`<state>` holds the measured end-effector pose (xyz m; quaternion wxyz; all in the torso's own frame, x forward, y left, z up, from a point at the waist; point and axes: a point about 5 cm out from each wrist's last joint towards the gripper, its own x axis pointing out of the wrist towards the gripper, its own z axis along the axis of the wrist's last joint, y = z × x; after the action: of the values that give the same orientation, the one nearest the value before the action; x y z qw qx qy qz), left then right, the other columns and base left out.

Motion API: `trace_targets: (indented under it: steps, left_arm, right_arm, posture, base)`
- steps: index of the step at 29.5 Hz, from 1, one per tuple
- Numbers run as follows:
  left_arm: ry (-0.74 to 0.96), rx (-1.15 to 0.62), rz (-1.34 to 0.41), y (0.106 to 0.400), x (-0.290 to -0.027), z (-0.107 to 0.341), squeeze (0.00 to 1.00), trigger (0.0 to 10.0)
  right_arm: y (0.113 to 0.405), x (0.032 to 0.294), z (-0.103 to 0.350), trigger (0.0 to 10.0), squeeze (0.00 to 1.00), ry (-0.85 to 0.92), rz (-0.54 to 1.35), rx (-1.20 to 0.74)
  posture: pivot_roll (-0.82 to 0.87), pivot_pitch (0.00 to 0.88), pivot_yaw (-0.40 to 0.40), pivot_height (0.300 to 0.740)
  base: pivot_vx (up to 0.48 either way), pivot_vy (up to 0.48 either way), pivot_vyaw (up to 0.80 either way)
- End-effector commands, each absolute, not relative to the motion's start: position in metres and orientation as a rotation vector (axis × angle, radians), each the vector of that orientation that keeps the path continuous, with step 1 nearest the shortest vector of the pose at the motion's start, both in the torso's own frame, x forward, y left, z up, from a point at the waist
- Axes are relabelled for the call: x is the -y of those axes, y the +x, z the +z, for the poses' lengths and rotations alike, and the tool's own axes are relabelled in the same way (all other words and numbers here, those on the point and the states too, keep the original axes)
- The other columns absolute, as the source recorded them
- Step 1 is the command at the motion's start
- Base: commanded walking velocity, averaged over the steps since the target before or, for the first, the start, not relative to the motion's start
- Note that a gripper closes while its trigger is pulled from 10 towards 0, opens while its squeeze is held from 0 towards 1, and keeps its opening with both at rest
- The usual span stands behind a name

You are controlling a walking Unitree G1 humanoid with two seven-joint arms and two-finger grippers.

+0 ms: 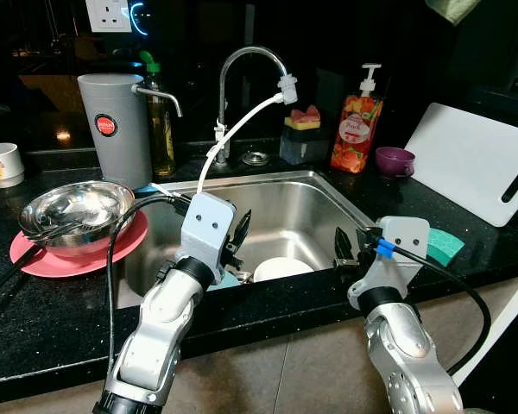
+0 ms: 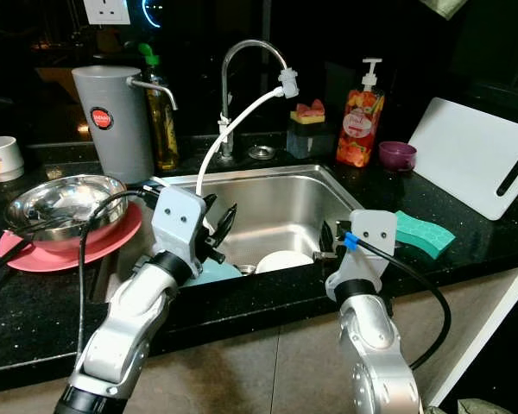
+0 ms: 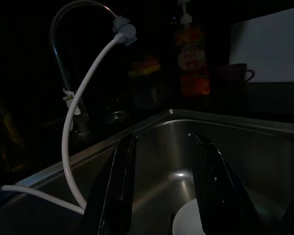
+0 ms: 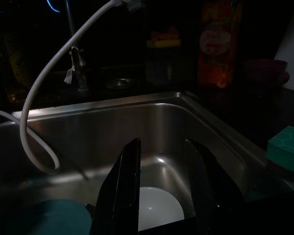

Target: Kitchen organization

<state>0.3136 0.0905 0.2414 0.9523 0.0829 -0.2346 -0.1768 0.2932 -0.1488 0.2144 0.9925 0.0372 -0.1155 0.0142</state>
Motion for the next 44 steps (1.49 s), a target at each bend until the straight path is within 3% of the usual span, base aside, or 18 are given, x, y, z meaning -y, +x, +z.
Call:
trace_targets:
  steps: [1,44]
  left_arm:
    - [0.169,0.47,-0.374,0.314,-0.0877,0.239,0.0,10.0]
    - [0.17,0.466,-0.373,0.3137,-0.0879,0.2387,0.0,10.0]
  right_arm:
    - [0.2937,0.1494,0.2147,10.0,0.0,0.076,0.028,0.226]
    - [0.2923,0.1495,0.2134,10.0,0.0,0.08,0.021,0.221]
  posture:
    - [0.04,0.031,-0.067,0.74]
    - [0.04,0.042,-0.064,0.74]
  base:
    - [0.0,0.0,0.0]
    - [0.0,0.0,0.0]
